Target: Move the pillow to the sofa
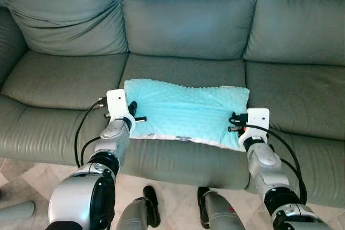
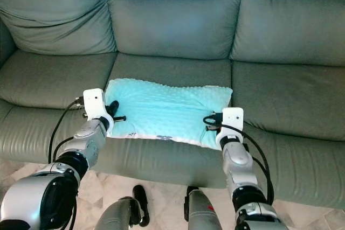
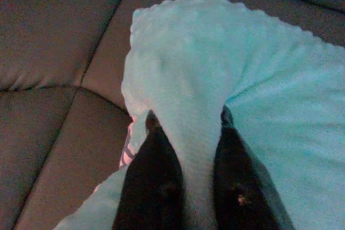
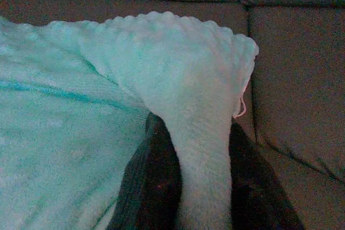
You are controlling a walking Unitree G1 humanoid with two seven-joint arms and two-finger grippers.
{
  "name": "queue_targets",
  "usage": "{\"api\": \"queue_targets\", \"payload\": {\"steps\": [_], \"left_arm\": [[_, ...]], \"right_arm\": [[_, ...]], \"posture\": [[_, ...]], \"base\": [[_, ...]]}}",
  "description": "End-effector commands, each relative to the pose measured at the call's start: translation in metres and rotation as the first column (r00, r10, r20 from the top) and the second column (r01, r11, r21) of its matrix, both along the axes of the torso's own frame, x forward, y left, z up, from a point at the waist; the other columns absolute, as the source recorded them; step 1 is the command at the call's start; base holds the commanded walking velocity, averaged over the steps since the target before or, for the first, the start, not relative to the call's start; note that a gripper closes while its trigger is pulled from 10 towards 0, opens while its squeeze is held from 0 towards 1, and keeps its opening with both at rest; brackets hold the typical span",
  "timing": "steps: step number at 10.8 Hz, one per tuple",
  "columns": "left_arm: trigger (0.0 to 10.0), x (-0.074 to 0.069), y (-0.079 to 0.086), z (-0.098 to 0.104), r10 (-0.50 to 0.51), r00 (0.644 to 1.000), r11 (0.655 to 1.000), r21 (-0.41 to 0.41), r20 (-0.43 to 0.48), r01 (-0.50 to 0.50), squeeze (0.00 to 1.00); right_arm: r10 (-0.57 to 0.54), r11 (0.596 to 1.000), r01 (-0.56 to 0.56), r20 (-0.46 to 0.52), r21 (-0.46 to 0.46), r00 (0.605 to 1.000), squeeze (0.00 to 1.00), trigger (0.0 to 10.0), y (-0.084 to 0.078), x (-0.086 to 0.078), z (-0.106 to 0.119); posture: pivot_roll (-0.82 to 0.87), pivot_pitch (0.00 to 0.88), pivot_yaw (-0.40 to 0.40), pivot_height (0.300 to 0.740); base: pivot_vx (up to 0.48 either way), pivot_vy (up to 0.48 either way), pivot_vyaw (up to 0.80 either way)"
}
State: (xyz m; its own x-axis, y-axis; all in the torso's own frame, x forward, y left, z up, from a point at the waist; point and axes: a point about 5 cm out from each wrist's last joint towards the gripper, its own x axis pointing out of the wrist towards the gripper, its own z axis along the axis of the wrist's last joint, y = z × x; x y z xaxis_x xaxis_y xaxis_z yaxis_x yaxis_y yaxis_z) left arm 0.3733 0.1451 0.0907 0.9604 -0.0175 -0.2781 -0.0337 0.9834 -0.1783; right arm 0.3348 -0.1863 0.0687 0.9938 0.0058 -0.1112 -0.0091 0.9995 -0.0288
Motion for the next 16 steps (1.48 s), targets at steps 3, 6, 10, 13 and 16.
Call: {"api": "queue_targets", "payload": {"steps": [3,6,10,13,16], "left_arm": [[10.0,-0.008,0.009,-0.013,0.03,0.998,0.999,0.018,-0.053,-0.029,1.0],[10.0,-0.009,0.01,-0.016,0.036,0.998,0.999,0.027,-0.059,-0.034,1.0],[10.0,-0.014,0.007,-0.024,0.032,0.997,0.999,0.018,-0.075,-0.03,1.0],[10.0,-0.017,0.004,-0.027,0.015,0.997,0.999,0.037,-0.078,-0.012,1.0],[10.0,-0.011,0.007,-0.018,0.002,1.0,0.999,0.05,-0.03,-0.001,1.0]], "right_arm": [[-0.012,1.0,0.012,-0.048,0.012,0.999,1.0,10.0,-0.002,-0.01,-0.016],[-0.012,1.0,0.013,-0.046,0.013,0.999,1.0,10.0,-0.002,-0.011,-0.016],[-0.026,1.0,0.026,-0.041,0.002,0.999,1.0,10.0,-0.007,-0.01,-0.014],[-0.013,1.0,0.013,-0.015,-0.01,1.0,1.0,10.0,-0.008,-0.009,-0.009],[0.014,1.0,-0.014,0.049,-0.009,0.999,1.0,10.0,-0.003,-0.009,0.002]], "posture": [[-0.19,0.384,0.109,0.74],[-0.19,0.385,0.112,0.74],[-0.18,0.387,0.111,0.74],[-0.18,0.385,0.107,0.74],[-0.18,0.374,0.111,0.74]], "base": [[0.0,0.0,0.0],[0.0,0.0,0.0],[0.0,0.0,0.0],[0.0,0.0,0.0],[0.0,0.0,0.0]]}}
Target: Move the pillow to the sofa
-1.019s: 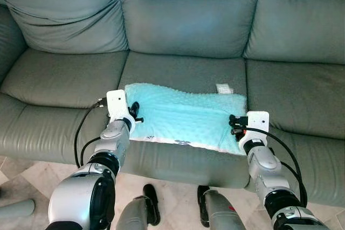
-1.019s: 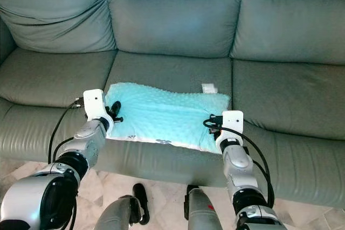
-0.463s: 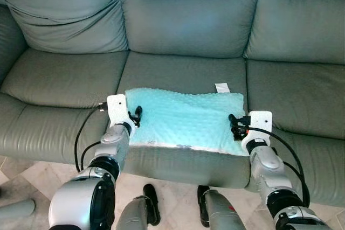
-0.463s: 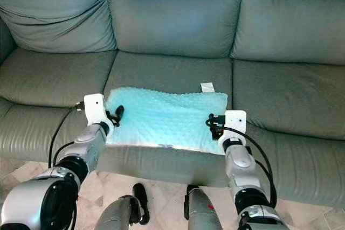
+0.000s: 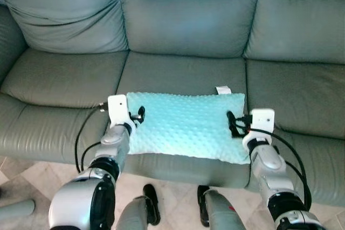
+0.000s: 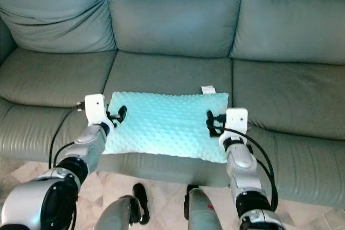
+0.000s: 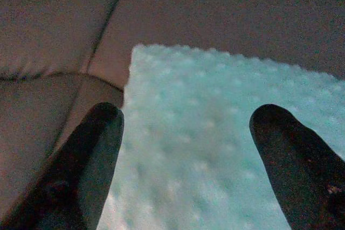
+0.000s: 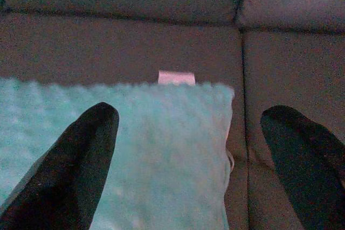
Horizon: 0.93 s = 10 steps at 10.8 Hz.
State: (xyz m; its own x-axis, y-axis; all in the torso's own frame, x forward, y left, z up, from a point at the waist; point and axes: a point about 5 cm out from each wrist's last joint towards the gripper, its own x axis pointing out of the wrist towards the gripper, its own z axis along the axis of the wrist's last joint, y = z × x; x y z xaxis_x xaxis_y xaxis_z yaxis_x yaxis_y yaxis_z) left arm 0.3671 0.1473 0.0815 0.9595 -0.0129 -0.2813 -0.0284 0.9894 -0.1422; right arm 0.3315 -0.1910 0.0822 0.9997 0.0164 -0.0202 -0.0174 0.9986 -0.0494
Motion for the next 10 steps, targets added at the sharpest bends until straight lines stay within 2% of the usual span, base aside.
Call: {"api": "queue_targets", "payload": {"steps": [1,3,5,6,8,10], "left_arm": [[10.0,-0.004,0.007,-0.006,0.01,1.0,1.0,0.004,-0.015,-0.009,1.0],[10.0,-0.005,0.016,-0.005,-0.041,0.999,0.999,-0.021,-0.004,0.041,1.0],[10.0,-0.015,0.018,-0.02,-0.125,0.99,0.992,0.006,-0.064,0.126,1.0],[10.0,-0.023,0.021,-0.032,-0.17,0.977,0.983,0.046,-0.13,0.177,1.0],[10.0,-0.034,0.022,-0.044,-0.256,0.945,0.958,0.078,-0.205,0.276,1.0],[10.0,-0.05,0.024,-0.061,-0.339,0.887,0.926,0.055,-0.314,0.374,1.0]], "right_arm": [[0.007,1.0,-0.006,-0.025,0.014,1.0,1.0,10.0,0.002,-0.006,-0.007],[0.026,0.999,-0.026,0.013,0.036,1.0,1.0,10.0,0.005,-0.016,0.009],[0.033,0.998,-0.03,-0.037,0.06,0.999,1.0,10.0,0.008,-0.035,0.01],[0.053,0.997,-0.047,-0.08,0.068,0.995,1.0,10.0,0.01,-0.049,0.013],[0.09,0.994,-0.078,-0.153,0.079,0.984,1.0,10.0,0.01,-0.065,0.016],[0.175,0.983,-0.151,-0.285,0.103,0.942,1.0,10.0,0.013,-0.091,0.006]], "posture": [[-0.18,0.365,0.112,0.74],[-0.18,0.326,0.109,0.74],[-0.19,0.282,0.105,0.74],[-0.2,0.261,0.101,0.74],[-0.21,0.239,0.094,0.74],[-0.2,0.224,0.088,0.74]], "base": [[0.0,0.0,0.0],[0.0,0.0,0.0],[0.0,0.0,0.0],[0.0,0.0,0.0],[0.0,0.0,0.0],[0.0,0.0,0.0]]}}
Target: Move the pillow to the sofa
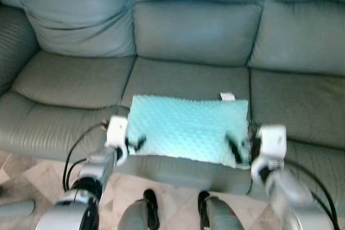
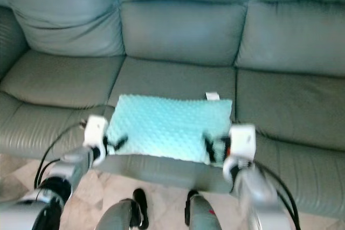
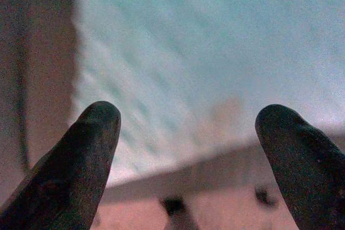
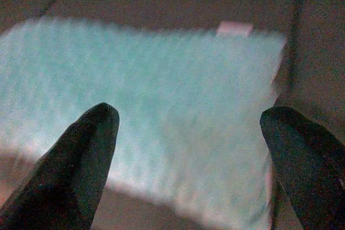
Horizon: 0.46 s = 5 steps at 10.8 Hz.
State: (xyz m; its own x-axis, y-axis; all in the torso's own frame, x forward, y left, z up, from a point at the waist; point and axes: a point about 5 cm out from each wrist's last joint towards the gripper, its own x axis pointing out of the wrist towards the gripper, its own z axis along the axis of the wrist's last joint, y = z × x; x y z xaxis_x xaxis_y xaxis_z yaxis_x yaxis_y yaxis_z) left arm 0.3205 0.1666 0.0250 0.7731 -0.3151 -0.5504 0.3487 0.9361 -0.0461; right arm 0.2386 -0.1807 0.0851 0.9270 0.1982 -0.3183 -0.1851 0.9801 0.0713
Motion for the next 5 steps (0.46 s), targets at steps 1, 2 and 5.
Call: {"api": "queue_targets", "payload": {"steps": [1,2,5], "left_arm": [[10.0,-0.02,0.01,-0.02,-0.039,0.994,0.998,0.048,-0.103,0.044,1.0],[10.0,-0.029,0.014,-0.028,-0.051,0.986,0.997,0.051,-0.159,0.06,1.0],[10.0,-0.054,0.011,-0.047,-0.178,0.923,0.978,0.04,-0.34,0.203,0.0]], "right_arm": [[0.065,0.997,-0.06,-0.111,0.047,0.992,1.0,10.0,0.006,-0.015,-0.012],[0.124,0.992,-0.116,-0.163,0.057,0.979,0.69,10.0,0.01,-0.024,-0.015],[0.205,0.977,-0.177,-0.307,0.115,0.93,0.0,10.0,0.013,-0.035,-0.029]], "posture": [[-0.2,0.226,0.085,0.74],[-0.2,0.229,0.084,0.74],[-0.19,0.257,0.075,0.74]], "base": [[0.0,0.0,0.0],[0.0,0.0,0.0],[0.0,0.0,0.0]]}}
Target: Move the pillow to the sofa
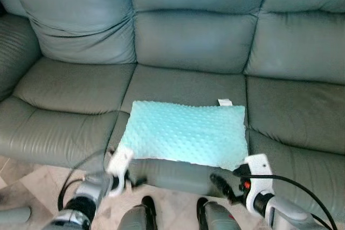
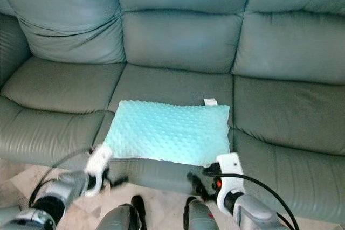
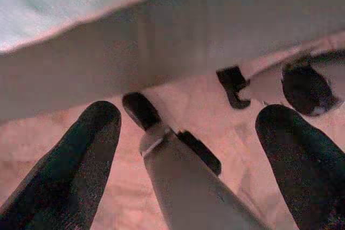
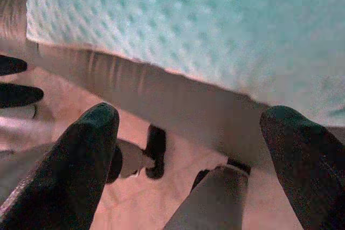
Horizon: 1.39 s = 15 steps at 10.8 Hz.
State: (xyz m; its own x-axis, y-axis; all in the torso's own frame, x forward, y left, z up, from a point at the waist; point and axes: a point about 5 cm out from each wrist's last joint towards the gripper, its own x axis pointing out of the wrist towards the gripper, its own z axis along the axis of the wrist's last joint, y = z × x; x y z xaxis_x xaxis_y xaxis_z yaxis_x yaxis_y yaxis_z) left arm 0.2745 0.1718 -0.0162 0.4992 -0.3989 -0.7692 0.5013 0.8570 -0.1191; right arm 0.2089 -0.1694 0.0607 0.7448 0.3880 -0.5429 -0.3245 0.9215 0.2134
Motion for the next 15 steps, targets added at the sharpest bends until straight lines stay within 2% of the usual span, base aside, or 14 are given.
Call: {"api": "queue_targets", "payload": {"steps": [1,3,4,5,6,8,9,11,12,14,15], "left_arm": [[10.0,-0.009,0.004,-0.007,-0.006,0.999,1.0,0.021,-0.045,0.006,0.0],[10.0,-0.009,0.004,-0.007,-0.006,0.999,1.0,0.021,-0.045,0.006,0.0],[10.0,-0.005,0.0,-0.007,-0.03,0.999,0.997,0.072,-0.028,0.032,0.0],[10.0,-0.003,-0.006,-0.007,-0.043,0.999,0.996,0.078,-0.026,0.045,0.0],[10.0,-0.003,-0.008,-0.008,-0.077,0.997,0.99,0.121,-0.016,0.078,0.0],[10.0,-0.002,-0.014,-0.007,-0.121,0.993,0.981,0.148,-0.015,0.121,0.0],[10.0,-0.004,-0.015,-0.009,-0.184,0.982,0.964,0.186,-0.039,0.188,0.0],[10.0,-0.005,-0.012,-0.011,-0.197,0.98,0.954,0.225,-0.035,0.2,0.0],[10.0,-0.002,-0.009,-0.01,-0.197,0.98,0.938,0.293,0.012,0.185,0.0],[10.0,0.004,-0.008,-0.007,-0.176,0.981,0.927,0.35,0.079,0.138,0.0],[10.0,0.014,-0.01,0.0,-0.186,0.969,0.907,0.407,0.162,0.106,0.0]], "right_arm": [[0.017,1.0,-0.017,-0.052,0.005,0.998,0.0,10.0,0.002,-0.006,-0.008],[0.017,1.0,-0.017,-0.052,0.005,0.998,0.0,10.0,0.002,-0.006,-0.008],[0.045,0.998,-0.04,-0.111,0.044,0.993,0.0,10.0,0.009,0.002,-0.019],[0.068,0.997,-0.063,-0.151,0.038,0.986,0.0,10.0,0.012,0.01,-0.028],[0.062,0.998,-0.057,-0.165,0.038,0.984,0.0,10.0,0.011,0.018,-0.033],[0.042,0.998,-0.034,-0.176,0.045,0.984,0.0,10.0,0.01,0.028,-0.036],[0.046,0.999,-0.039,-0.196,0.037,0.98,0.0,10.0,0.01,0.03,-0.042],[0.05,0.998,-0.041,-0.22,0.045,0.974,0.0,10.0,0.009,0.03,-0.052],[0.04,0.999,-0.033,-0.206,0.038,0.978,0.0,10.0,0.009,0.034,-0.059],[0.02,1.0,-0.019,-0.156,0.005,0.988,0.0,10.0,0.01,0.044,-0.064],[-0.024,1.0,0.025,-0.12,0.008,0.993,0.0,10.0,0.01,0.052,-0.065]], "posture": [[-0.19,0.267,0.076,0.74],[-0.19,0.267,0.076,0.74],[-0.21,0.307,0.076,0.74],[-0.2,0.317,0.077,0.74],[-0.2,0.327,0.077,0.74],[-0.19,0.337,0.076,0.74],[-0.19,0.345,0.078,0.74],[-0.18,0.352,0.08,0.74],[-0.17,0.355,0.084,0.74],[-0.17,0.357,0.088,0.74],[-0.16,0.36,0.093,0.74]], "base": [[0.0,0.0,0.0],[0.0,0.0,0.0],[0.0,0.0,0.0],[0.0,0.0,0.0],[0.0,0.0,0.0],[0.0,0.0,0.0],[0.0,0.0,0.0],[0.0,0.0,0.0],[0.0,0.0,0.0],[0.0,0.0,0.0],[0.0,0.0,0.0]]}}
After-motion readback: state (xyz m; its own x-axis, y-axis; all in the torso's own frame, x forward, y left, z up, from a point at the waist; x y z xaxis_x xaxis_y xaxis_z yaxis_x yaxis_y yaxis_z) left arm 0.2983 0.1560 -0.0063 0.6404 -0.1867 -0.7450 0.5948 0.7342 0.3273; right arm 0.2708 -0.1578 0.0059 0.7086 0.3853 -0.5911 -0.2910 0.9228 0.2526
